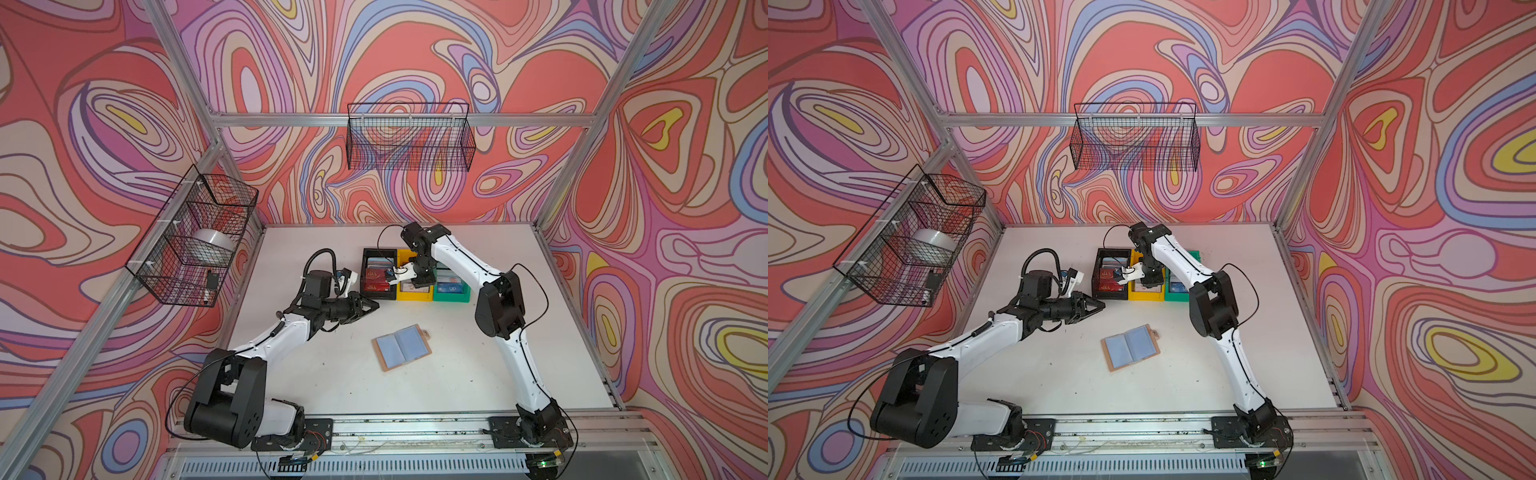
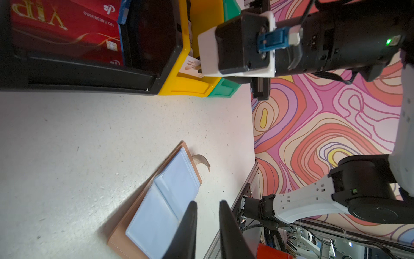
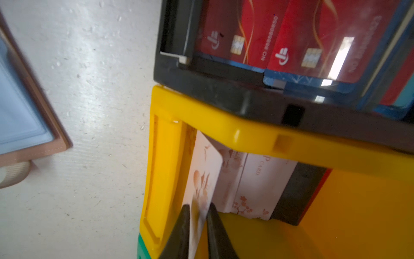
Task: Take the credit cards out of the card holder
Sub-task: Place the credit card in the storage box.
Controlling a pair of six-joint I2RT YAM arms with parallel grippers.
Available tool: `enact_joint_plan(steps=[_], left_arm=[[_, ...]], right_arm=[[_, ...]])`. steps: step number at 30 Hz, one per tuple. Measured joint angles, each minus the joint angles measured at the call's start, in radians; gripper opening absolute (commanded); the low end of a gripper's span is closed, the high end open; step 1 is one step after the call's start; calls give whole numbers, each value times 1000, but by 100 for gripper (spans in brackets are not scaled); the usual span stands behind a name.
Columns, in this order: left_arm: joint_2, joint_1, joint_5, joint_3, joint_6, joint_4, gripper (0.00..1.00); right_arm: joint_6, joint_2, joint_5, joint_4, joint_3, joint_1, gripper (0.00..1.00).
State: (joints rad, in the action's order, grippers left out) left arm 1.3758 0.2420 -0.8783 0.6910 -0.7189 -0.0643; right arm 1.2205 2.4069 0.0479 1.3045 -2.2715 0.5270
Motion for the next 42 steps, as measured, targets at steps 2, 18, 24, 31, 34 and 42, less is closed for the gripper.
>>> enact_joint_plan(steps=[2, 18, 24, 31, 34, 42], left_arm=[[0, 0, 0, -2, 0, 0, 22], [0, 0, 0, -11, -8, -4, 22], [-14, 0, 5, -12, -7, -11, 22], [-51, 0, 45, 6, 20, -9, 24], [-78, 0, 72, 32, 44, 5, 25], [-109, 0, 187, 115, 122, 59, 27]], right_arm=[[-3, 0, -3, -10, 0, 0, 21], [-64, -14, -13, -166, 18, -1, 28], [-177, -154, 112, -229, 65, -14, 29], [-434, -523, 308, -380, 325, -87, 47], [-574, -716, 350, -486, 540, -121, 65], [-932, -1179, 230, -806, 1102, -132, 98]])
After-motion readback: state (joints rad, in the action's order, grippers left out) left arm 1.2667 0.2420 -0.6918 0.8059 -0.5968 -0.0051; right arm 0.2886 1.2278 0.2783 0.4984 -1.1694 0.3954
